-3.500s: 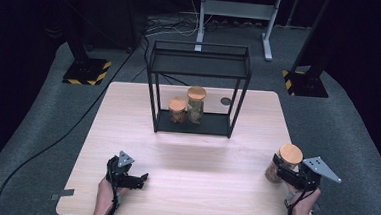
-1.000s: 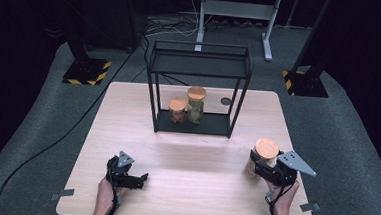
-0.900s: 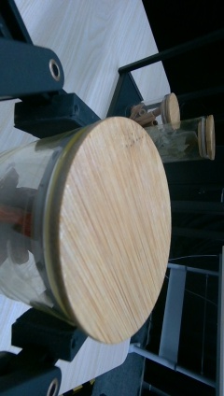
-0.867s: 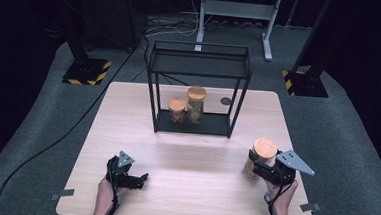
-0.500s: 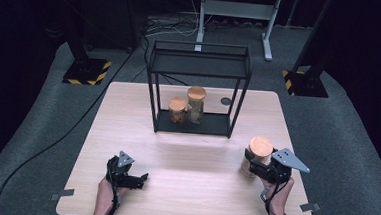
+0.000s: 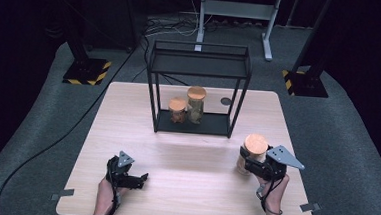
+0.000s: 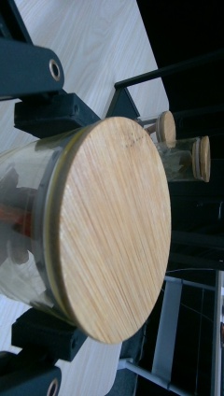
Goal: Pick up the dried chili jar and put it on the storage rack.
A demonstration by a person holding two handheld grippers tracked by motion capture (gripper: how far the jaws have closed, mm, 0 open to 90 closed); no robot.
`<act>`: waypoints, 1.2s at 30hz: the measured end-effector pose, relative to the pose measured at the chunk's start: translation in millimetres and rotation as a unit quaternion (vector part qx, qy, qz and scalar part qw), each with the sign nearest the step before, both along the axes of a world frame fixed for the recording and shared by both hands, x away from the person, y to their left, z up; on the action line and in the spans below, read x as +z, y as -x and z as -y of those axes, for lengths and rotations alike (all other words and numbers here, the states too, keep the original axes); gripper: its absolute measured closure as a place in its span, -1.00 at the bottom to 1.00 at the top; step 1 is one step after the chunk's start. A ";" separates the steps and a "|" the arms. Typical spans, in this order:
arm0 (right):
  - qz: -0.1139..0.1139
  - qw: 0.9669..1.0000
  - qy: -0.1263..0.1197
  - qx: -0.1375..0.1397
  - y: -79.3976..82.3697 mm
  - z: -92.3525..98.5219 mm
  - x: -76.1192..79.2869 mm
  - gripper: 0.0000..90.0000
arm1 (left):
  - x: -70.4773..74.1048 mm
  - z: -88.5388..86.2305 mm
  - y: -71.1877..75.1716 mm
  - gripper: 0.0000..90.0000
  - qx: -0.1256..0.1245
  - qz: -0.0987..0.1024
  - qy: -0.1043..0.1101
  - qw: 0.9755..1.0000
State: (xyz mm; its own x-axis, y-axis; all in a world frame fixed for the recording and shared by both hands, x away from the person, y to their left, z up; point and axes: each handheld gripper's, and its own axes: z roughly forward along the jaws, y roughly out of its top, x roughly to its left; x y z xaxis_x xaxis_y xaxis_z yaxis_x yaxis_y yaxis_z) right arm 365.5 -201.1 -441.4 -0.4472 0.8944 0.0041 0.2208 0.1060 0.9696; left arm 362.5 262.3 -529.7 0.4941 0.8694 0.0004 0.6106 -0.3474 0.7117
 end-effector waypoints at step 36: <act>-0.003 1.000 0.008 0.017 -23.5 -28.8 4.6 -0.46 | 0.0 0.0 0.0 -1.00 0.000 0.000 0.000 1.000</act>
